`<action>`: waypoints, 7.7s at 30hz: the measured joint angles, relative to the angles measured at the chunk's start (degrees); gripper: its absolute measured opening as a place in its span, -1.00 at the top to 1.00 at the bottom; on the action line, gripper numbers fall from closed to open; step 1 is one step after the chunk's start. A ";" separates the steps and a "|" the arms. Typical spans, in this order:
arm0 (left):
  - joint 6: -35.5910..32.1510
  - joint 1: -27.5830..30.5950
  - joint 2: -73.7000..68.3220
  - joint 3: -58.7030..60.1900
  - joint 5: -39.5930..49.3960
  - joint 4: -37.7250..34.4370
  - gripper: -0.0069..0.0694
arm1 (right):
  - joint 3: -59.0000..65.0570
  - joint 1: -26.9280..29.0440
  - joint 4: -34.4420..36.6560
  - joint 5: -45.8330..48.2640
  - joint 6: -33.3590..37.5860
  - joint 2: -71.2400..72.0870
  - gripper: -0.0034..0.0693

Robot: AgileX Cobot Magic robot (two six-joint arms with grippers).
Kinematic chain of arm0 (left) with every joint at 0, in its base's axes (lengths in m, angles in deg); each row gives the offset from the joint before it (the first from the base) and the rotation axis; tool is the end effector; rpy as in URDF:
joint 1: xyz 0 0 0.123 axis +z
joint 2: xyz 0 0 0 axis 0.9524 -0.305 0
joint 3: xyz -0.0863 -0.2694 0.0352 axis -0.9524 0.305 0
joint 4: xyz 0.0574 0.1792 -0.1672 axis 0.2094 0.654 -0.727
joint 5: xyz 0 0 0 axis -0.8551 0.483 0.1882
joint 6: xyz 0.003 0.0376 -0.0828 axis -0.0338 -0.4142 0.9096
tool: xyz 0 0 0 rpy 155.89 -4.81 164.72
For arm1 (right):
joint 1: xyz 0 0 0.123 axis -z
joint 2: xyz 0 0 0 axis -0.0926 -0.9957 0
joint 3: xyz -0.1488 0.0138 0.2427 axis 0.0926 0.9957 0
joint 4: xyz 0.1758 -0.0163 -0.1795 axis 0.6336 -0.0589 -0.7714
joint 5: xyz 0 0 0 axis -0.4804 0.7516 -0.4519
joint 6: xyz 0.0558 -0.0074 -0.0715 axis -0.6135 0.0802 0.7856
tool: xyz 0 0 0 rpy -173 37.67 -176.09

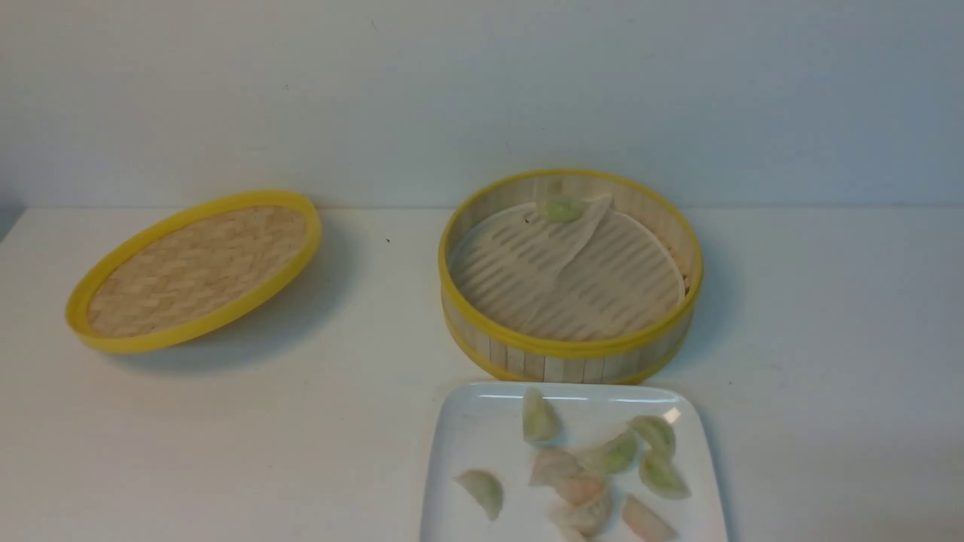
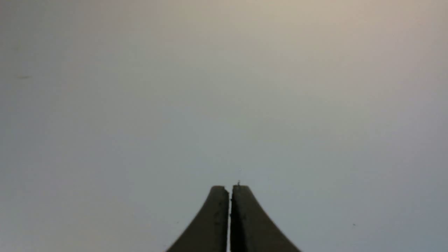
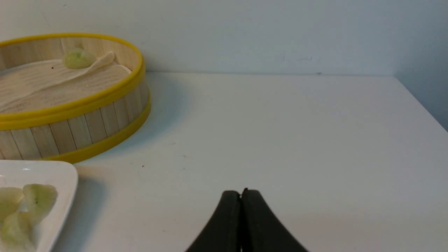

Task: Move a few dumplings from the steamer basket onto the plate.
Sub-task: Use the right arm to grab a dumpling from inside the steamer

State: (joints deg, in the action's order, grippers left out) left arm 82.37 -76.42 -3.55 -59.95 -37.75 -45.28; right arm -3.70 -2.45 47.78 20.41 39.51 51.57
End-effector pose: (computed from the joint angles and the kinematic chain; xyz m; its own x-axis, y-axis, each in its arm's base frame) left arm 0.0455 0.0102 0.2782 0.3816 -0.6087 -0.6956 0.1990 0.7890 -0.5812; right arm 0.0519 -0.0011 0.1722 -0.2993 0.0285 -0.9537 0.0380 0.9991 0.0179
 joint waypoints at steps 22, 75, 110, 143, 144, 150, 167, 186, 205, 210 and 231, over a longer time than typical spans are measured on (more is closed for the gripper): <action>-31.43 -5.10 -81.39 -84.18 86.31 2.40 0.83 | 0.00 0.00 0.00 0.00 0.00 0.00 0.94; -44.31 -15.22 -148.58 -148.33 88.76 8.26 0.80 | 0.00 0.00 0.00 0.00 -1.56 0.00 0.94; -27.21 -13.46 -115.67 -120.68 89.43 13.09 0.80 | 0.49 0.00 25.78 -18.05 -12.03 0.00 0.94; -27.22 -13.46 -53.31 -51.93 86.75 11.78 0.80 | -75.64 -9.03 23.21 33.36 16.53 -73.24 0.94; -26.89 -13.46 -51.83 -51.93 87.40 11.78 0.80 | -78.65 -10.05 23.29 33.59 17.35 -76.69 0.94; -23.50 -13.46 -46.67 -51.88 89.25 11.83 0.80 | -93.42 -14.87 22.44 36.91 18.96 -92.41 0.94; -5.42 -13.46 -27.89 -51.88 90.84 28.28 0.80 | -131.08 -16.66 20.69 45.85 19.09 -131.58 0.92; -2.63 -13.46 -27.11 -51.88 90.86 33.77 0.80 | -131.63 -19.05 16.94 25.90 22.18 -144.85 -0.12; -2.18 -13.46 -27.22 -51.88 90.86 35.58 0.80 | -132.12 -20.67 15.84 20.53 22.51 -148.64 -0.13; -2.18 -13.46 -27.22 -51.88 90.86 36.24 0.80 | -132.12 -20.73 13.64 23.49 22.45 -147.36 -0.06; -2.16 -13.46 -27.22 -51.88 90.90 36.81 0.80 | -131.12 -20.73 12.06 49.27 17.63 -126.91 -0.04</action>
State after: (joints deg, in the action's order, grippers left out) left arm 80.21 -89.88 -30.77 -111.84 53.16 -8.47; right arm -134.82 -23.18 59.84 69.68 57.14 -75.34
